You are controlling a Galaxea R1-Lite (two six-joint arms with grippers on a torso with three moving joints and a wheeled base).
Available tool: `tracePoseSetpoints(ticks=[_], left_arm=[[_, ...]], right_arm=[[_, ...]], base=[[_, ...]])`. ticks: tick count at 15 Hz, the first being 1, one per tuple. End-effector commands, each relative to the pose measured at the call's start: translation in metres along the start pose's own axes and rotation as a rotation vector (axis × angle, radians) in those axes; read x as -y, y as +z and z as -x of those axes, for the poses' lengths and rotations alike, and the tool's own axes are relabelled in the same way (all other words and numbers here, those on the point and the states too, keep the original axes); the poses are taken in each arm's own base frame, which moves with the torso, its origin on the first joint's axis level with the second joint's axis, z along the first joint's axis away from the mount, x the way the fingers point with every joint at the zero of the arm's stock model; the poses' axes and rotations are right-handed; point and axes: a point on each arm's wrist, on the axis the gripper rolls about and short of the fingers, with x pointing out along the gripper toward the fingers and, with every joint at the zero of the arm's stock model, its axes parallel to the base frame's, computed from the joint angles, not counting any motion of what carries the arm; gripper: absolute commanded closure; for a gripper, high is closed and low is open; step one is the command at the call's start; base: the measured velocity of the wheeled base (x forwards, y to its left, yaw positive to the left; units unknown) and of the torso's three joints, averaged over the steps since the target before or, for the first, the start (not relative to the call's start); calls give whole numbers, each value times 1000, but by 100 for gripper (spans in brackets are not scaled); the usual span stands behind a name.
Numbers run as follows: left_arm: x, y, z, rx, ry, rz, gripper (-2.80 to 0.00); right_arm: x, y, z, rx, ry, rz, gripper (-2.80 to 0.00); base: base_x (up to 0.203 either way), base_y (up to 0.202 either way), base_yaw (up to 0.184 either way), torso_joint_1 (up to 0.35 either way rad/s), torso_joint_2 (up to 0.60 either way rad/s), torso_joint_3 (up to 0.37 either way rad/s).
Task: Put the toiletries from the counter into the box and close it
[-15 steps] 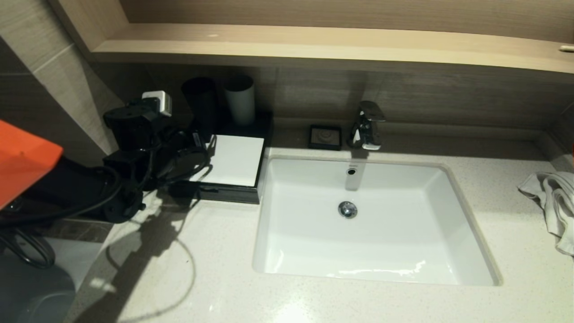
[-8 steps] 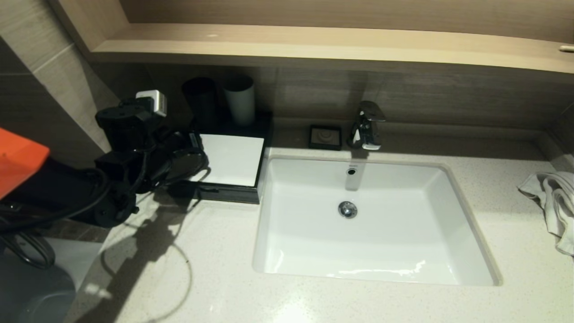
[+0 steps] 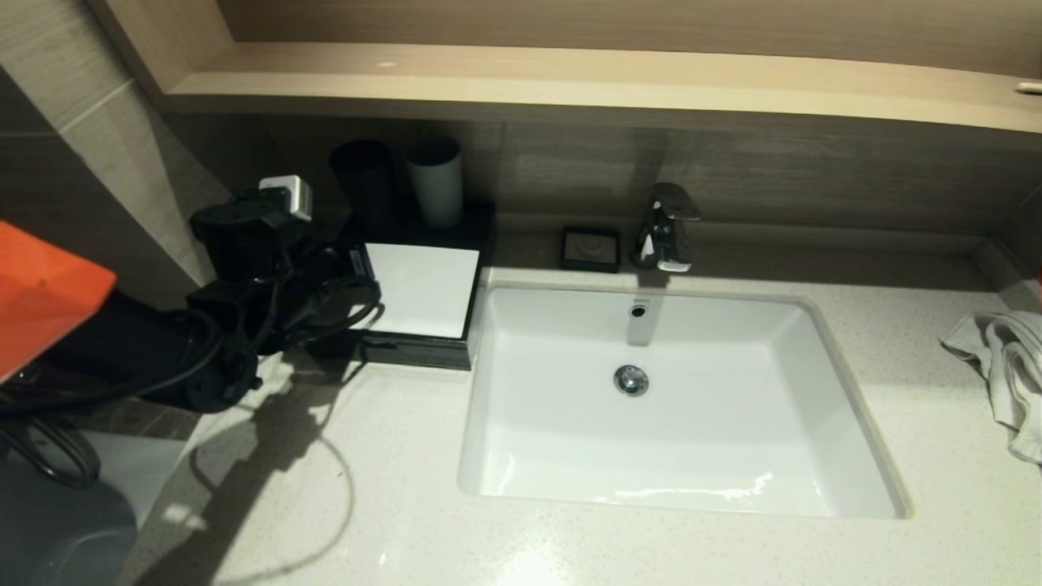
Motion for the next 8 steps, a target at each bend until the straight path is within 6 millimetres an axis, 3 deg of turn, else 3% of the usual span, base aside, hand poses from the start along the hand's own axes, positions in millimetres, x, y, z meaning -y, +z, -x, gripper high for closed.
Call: tracePoseSetpoints(ticks=[1, 8], left_arm=[[1, 0, -4, 11, 1, 3, 0], [1, 1, -9, 17, 1, 2, 0]], right_arm=[[0, 0, 0, 0, 1, 0, 0], [0, 0, 0, 0, 0, 0, 0]], base=[[0, 0, 0, 0, 0, 0], [0, 0, 0, 0, 0, 0]])
